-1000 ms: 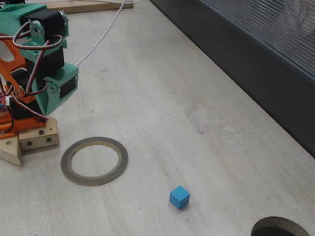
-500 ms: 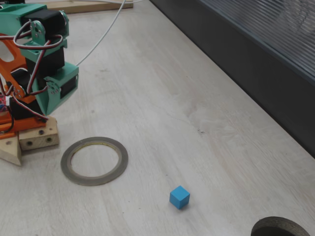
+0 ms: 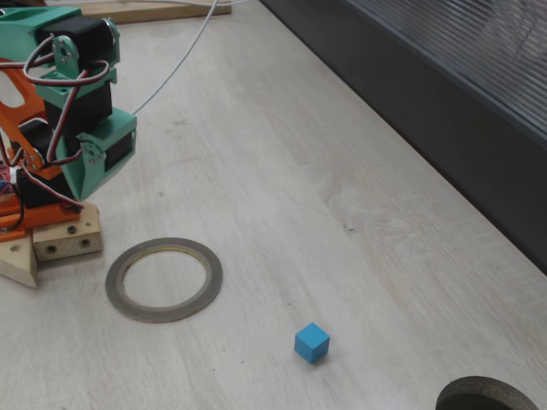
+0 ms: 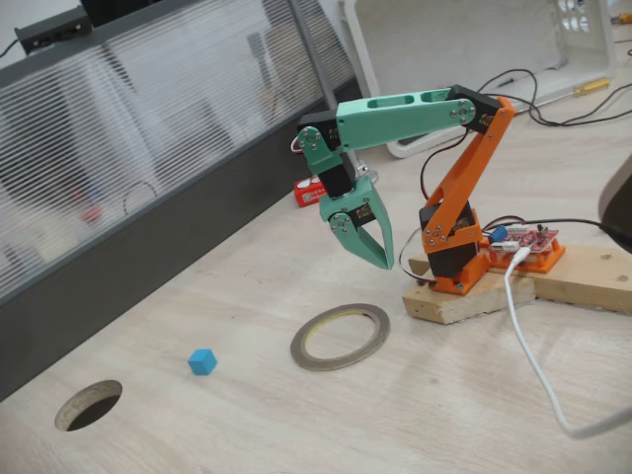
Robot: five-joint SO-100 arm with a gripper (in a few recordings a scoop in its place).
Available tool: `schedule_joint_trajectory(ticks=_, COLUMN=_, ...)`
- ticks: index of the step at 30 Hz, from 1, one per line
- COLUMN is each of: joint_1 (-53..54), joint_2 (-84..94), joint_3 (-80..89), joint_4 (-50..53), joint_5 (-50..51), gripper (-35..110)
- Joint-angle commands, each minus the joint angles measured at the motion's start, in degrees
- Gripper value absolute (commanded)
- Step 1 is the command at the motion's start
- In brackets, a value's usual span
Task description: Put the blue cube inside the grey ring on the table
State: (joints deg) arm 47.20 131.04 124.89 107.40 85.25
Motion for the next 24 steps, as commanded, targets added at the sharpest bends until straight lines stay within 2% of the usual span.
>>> schedule_joint_trajectory(ticks=1, joint_1=0.79, joint_2=0.79, joint_3=0.0, joint_4=0.79, joint_5=0.35, gripper=0)
schedule_joint_trajectory(ticks=7, joint_1=0.79, joint_2=-12.83, joint_3=-3.6, joint_4=0.7, joint_5=0.44, gripper=0)
schedule_joint_trajectory(ticks=14, joint_1=0.79, joint_2=-26.81, joint_3=-27.16, joint_4=0.7, joint_5=0.44, gripper=0)
schedule_joint_trajectory(ticks=19, joint_1=0.79, joint_2=-38.76, joint_3=-36.74, joint_4=0.7, joint_5=0.44, gripper=0)
schedule_joint_trajectory(ticks=24, joint_1=0.79, joint_2=-43.07, joint_3=-45.97, joint_4=0.62, joint_5=0.53, gripper=0)
